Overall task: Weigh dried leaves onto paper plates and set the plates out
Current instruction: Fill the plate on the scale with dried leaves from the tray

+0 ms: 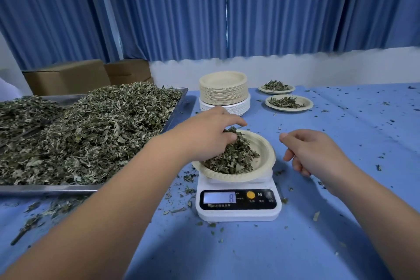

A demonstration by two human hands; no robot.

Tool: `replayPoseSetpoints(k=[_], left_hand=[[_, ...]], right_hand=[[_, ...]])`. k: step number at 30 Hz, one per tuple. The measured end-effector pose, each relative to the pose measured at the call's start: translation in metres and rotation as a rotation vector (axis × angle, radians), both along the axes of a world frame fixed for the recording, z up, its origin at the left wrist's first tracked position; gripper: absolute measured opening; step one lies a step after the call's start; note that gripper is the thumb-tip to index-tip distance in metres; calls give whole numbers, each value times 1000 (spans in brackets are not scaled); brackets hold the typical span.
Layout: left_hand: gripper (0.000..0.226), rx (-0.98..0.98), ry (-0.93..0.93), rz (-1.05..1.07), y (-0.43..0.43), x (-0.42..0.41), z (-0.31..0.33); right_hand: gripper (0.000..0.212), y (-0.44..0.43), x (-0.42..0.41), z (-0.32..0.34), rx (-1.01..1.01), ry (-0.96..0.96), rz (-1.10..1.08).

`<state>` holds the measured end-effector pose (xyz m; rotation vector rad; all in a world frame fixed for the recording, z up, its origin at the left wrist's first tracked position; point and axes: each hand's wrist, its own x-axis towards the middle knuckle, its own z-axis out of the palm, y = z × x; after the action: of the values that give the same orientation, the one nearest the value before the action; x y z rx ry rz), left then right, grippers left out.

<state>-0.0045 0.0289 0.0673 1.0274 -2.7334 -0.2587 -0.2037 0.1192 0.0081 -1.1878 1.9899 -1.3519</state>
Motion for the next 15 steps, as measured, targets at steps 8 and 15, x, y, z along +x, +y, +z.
replayPoseSetpoints(k=[8, 15], left_hand=[[36, 64, -320, -5, -6, -18, 22], [29, 34, -168, 6, -8, -16, 10]], right_hand=[[27, 0, -2, 0, -25, 4, 3], [27, 1, -5, 1, -41, 9, -3]])
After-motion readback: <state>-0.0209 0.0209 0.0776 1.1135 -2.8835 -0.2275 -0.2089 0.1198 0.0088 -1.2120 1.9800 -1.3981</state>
